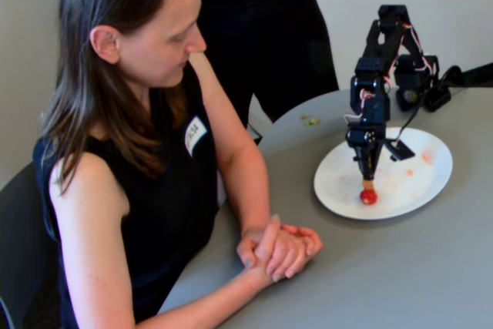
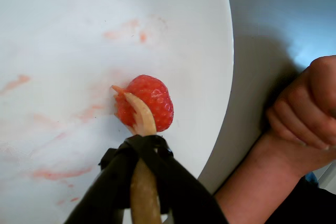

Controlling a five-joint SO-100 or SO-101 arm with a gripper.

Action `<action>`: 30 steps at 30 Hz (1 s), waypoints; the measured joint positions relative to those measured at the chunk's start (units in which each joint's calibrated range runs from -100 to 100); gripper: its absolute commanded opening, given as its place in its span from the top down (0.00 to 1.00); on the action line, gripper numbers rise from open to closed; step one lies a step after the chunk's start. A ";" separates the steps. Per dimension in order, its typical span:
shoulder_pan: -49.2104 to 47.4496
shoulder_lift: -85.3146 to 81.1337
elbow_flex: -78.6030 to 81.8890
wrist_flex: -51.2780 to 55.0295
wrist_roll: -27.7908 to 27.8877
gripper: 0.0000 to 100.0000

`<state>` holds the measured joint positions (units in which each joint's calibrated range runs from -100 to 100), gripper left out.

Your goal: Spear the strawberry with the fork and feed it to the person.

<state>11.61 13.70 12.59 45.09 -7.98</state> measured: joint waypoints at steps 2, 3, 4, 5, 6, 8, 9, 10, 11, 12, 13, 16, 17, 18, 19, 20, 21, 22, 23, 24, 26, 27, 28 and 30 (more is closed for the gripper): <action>0.00 0.59 -1.81 0.51 0.05 0.99; 0.00 0.34 -3.53 1.20 0.05 0.99; -0.08 0.51 -4.89 1.46 0.05 0.99; 0.08 0.59 -5.98 1.80 0.05 0.99; 0.92 0.76 -8.06 1.80 0.05 0.99; 3.94 0.51 -12.41 1.89 0.05 0.99; 4.86 -1.18 -12.95 1.89 0.05 0.99; 5.45 -3.03 -12.95 1.89 0.05 0.99; 6.46 -8.93 -13.04 1.89 0.05 0.99; 6.88 -11.38 -13.32 1.89 0.05 0.99; 7.46 -15.25 -13.13 1.89 0.05 0.99; 8.72 -29.92 -12.68 3.09 0.10 0.99; 8.64 -33.38 -12.23 3.35 0.10 0.99; 8.30 -36.66 -11.14 3.52 0.10 0.99; 8.30 -39.87 -10.42 3.52 0.10 0.99; 8.97 -44.67 -9.33 3.43 0.10 0.99; 11.07 -52.93 -8.88 2.15 0.10 0.99; 11.32 -55.37 -7.97 0.77 0.00 0.99; 13.75 -56.05 -6.34 -5.41 0.00 0.99; 15.68 -56.13 -5.16 -8.92 0.00 0.99; 17.78 -55.37 -3.26 -16.99 0.00 0.99; 18.45 -54.36 -2.90 -20.94 0.00 0.99; 19.71 -53.18 -2.81 -25.05 0.00 0.99; 22.31 -49.30 -2.90 -32.69 0.00 0.99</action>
<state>33.92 -35.61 9.69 12.40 -7.98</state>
